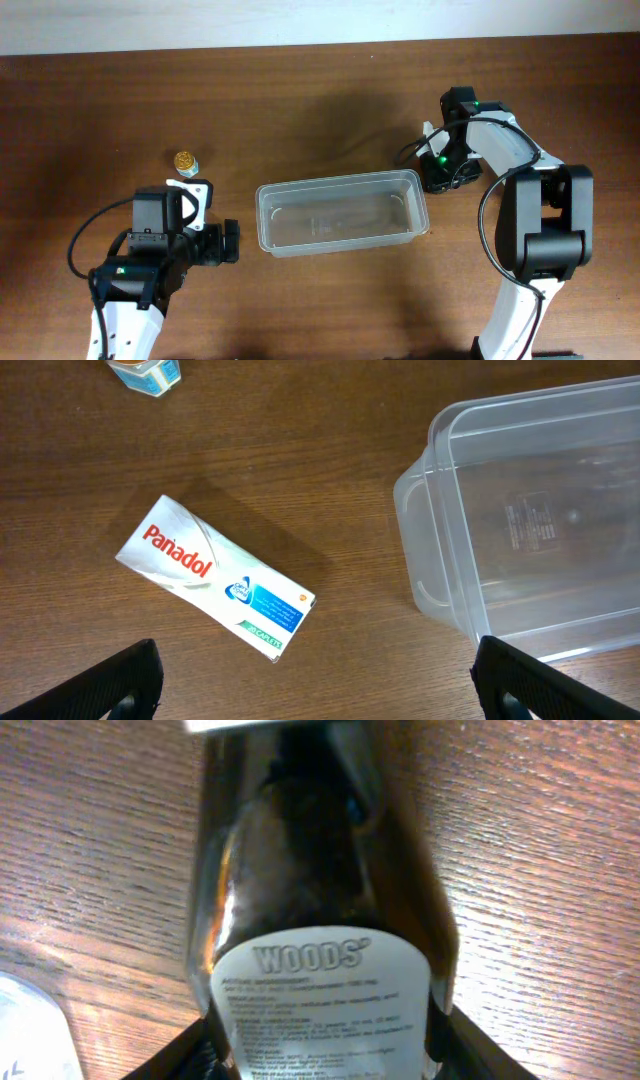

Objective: Pack container
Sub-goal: 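Lower the right gripper and grasp the brown Woods' bottle, then carry the brown bottle into the container and release it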

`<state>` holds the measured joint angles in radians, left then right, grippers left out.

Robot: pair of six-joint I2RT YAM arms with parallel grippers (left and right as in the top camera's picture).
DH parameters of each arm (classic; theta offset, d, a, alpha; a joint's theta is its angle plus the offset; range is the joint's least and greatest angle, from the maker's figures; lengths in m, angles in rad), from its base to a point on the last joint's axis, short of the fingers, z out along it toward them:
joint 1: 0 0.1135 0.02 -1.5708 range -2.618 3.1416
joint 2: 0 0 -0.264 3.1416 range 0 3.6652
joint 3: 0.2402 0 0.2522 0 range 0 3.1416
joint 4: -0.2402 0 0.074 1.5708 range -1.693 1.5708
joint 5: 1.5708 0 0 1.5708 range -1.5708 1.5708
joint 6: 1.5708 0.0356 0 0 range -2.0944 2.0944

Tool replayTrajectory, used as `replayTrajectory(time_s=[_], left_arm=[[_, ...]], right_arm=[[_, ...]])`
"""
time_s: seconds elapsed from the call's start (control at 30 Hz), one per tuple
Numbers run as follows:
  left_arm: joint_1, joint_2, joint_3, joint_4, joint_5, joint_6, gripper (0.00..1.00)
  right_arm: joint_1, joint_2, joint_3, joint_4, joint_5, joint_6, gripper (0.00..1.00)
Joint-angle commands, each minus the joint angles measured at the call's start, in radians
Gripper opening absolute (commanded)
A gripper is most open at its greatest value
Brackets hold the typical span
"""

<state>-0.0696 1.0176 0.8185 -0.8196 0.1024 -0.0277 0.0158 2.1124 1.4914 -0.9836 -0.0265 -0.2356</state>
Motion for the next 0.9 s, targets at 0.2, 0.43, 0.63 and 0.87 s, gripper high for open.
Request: replayTrajectory(time_s=[0.2,0.43,0.63,0.87], left_arm=[[0.007,0.002,0.020,0.004,0.018,-0.010,0.99],[0.007,0.002,0.020,0.003,0.018,-0.010,0.99],[0.007,0.002,0.020,0.003,0.018,-0.010,0.99],[0.007,0.002,0.020,0.004,0.018,-0.010,0.99]], right_arm=[[0.005,0.026,0.025,-0.015,-0.016,0.031,0.41],[0.005,-0.028,0.083,-0.057,-0.013,0.031,0.33],[0.005,-0.117,0.155,-0.125,-0.013,0.039,0.30],[0.016,-0.343,0.206,-0.239,-0.025,0.060,0.29]])
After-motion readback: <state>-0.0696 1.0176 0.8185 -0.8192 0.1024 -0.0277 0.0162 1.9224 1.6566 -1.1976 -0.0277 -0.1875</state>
